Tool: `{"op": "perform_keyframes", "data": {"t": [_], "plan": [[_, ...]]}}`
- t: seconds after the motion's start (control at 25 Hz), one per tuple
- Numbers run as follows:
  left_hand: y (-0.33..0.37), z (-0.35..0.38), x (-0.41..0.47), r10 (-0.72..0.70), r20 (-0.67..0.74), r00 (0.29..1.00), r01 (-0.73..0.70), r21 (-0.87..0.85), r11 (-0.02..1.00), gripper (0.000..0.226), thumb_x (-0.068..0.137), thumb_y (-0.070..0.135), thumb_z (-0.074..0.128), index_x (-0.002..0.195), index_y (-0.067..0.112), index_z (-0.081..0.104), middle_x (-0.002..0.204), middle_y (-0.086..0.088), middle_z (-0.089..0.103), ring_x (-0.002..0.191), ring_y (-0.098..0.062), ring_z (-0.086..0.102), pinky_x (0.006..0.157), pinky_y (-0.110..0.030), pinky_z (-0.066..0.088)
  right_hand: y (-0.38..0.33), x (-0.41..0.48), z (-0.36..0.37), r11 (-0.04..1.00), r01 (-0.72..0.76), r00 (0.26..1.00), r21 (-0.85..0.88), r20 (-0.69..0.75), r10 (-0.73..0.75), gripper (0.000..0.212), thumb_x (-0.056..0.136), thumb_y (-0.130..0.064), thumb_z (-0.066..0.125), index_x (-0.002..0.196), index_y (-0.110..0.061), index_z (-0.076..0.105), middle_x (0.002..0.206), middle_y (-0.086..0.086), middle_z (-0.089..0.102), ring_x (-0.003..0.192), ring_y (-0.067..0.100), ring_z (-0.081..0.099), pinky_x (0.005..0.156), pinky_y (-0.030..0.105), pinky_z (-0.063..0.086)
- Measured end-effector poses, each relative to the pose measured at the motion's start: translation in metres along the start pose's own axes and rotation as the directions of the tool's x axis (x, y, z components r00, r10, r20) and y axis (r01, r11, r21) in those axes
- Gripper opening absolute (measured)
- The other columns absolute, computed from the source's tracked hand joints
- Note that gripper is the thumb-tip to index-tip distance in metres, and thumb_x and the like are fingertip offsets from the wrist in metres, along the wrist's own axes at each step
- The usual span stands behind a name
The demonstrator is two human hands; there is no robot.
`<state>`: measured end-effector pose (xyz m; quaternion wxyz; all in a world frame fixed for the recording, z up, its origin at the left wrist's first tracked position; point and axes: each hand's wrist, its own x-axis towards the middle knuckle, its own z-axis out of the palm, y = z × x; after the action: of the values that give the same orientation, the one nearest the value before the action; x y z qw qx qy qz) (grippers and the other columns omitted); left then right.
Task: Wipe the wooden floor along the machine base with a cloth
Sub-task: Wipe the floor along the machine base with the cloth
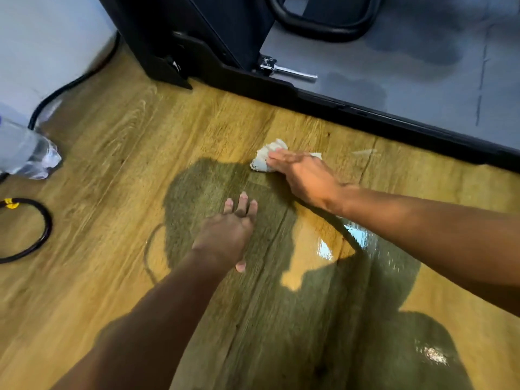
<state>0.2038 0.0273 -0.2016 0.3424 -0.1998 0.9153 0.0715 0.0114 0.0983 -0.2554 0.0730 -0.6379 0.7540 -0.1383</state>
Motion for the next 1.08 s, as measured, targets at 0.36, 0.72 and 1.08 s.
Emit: {"op": "perform_keyframes", "data": {"t": [0.36,0.72,1.08], "plan": [[0.003,0.003,-0.002,-0.007,-0.014,1.000,0.008,0.022,1.000,0.127,0.069,0.027,0.081,0.148,0.010,-0.016,0.154,-0.013,-0.024,0.144,-0.034,-0.006,0.112,-0.048,0.028,0.018,0.016,-0.010,0.980,-0.191,0.981,0.064,0.036,0.189,0.044,0.093,-0.002,0.041,0.134,-0.016,0.049,0.133,0.008,0.055,0.116,0.012,0.057,0.100,0.041,0.047],[-0.008,0.006,-0.005,-0.014,-0.068,0.998,0.007,-0.101,0.995,0.128,0.062,0.030,0.086,0.152,0.023,-0.004,0.158,0.004,-0.014,0.146,-0.021,0.000,0.110,-0.046,0.032,-0.018,0.004,-0.007,0.978,-0.205,0.977,0.038,0.061,0.202,0.058,0.088,0.008,0.043,0.141,-0.017,0.041,0.149,0.008,0.036,0.138,0.022,0.034,0.115,0.040,0.028],[-0.089,0.016,-0.001,-0.017,-0.133,0.991,0.009,-0.058,0.998,0.110,0.070,0.041,0.080,0.152,0.028,0.008,0.160,-0.002,0.003,0.145,-0.030,0.008,0.111,-0.051,0.025,-0.056,-0.026,-0.009,0.979,-0.201,0.975,-0.017,0.095,0.202,0.059,0.090,0.005,0.042,0.144,-0.018,0.036,0.153,0.001,0.029,0.139,0.015,0.031,0.110,0.022,0.014]]}}
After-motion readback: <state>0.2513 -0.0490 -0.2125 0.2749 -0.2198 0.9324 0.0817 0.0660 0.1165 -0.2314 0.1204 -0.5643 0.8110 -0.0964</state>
